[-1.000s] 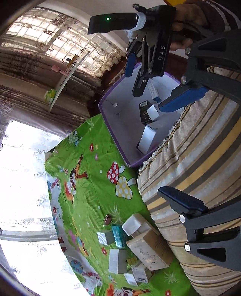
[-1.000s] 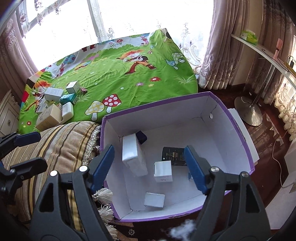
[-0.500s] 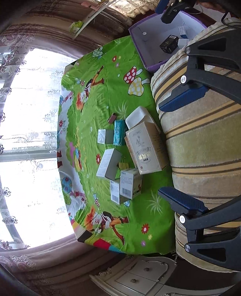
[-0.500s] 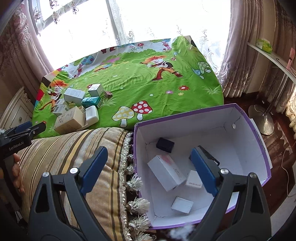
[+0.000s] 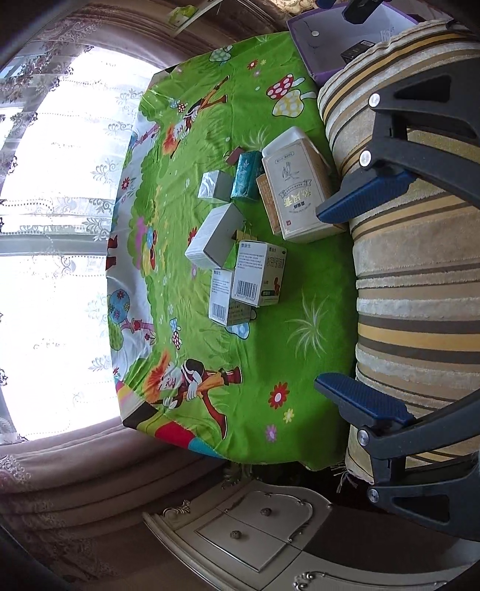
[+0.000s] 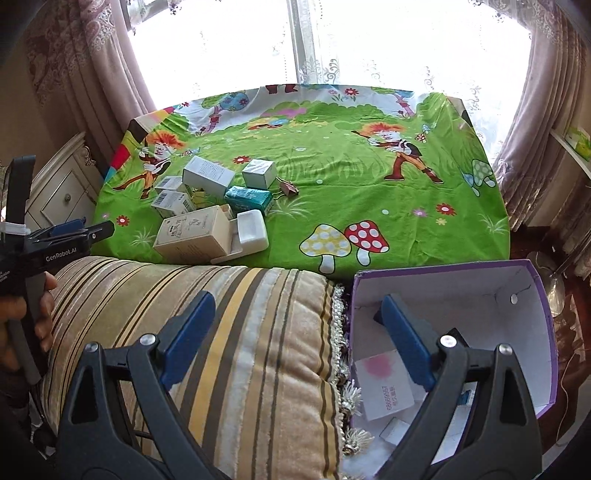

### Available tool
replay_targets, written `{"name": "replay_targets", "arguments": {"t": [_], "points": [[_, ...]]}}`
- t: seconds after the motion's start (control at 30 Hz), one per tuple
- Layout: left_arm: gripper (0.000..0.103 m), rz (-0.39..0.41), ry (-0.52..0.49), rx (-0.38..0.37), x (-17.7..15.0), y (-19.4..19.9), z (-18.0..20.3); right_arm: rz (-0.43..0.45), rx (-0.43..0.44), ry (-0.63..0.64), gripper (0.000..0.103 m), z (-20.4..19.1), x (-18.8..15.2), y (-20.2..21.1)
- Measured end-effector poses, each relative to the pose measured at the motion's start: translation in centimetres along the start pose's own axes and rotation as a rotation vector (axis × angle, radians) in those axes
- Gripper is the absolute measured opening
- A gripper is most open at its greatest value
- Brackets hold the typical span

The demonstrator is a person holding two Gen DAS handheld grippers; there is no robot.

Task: Organize rigid objects
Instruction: 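Move both open tools back over the items on the bed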

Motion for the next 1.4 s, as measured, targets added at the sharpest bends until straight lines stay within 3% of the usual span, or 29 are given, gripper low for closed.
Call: {"name": "replay_targets", "arguments": {"t": [0.33,0.8,1.03,1.17,1.4], "points": [[0.084,-0.007,0.025,0.033,0.8,-1.3,-3.1,-0.053,0.066,0.084,0.093,-5.5,1.9,-2.9],[0.084,-0.066,0.033,0.020,1.0,-4.2,-4.0,-0.135,0.108,0.119,0.095,-10.9,3.0,-7.2],[0.084,-0.147,0.080,-0.075,1.0,-6.4,-3.9,-0.193,0.116,0.059,0.098,-11.6,3.4,-9.2],[0.084,-0.184,0.113,-0.146,1.6,-7.8,-3.3,-0.212,0.098,0.088,0.098,-12.6,3.5,-10.5],[0.084,-0.246,0.043,-0.235,2.5,-10.4,0.3,-0.246,0.052,0.117,0.098,-13.2,3.8,-12.5]]}}
Point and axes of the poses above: each gripper's, at about its wrist camera, not at the fingertips, and y roughly against the way its jaws point, z to its right, x to its top, the point moved 10 cm from there along -y, roughly the way its jaws point, and after that the axes turned 4 degrees about y, right-handed, at the moved point
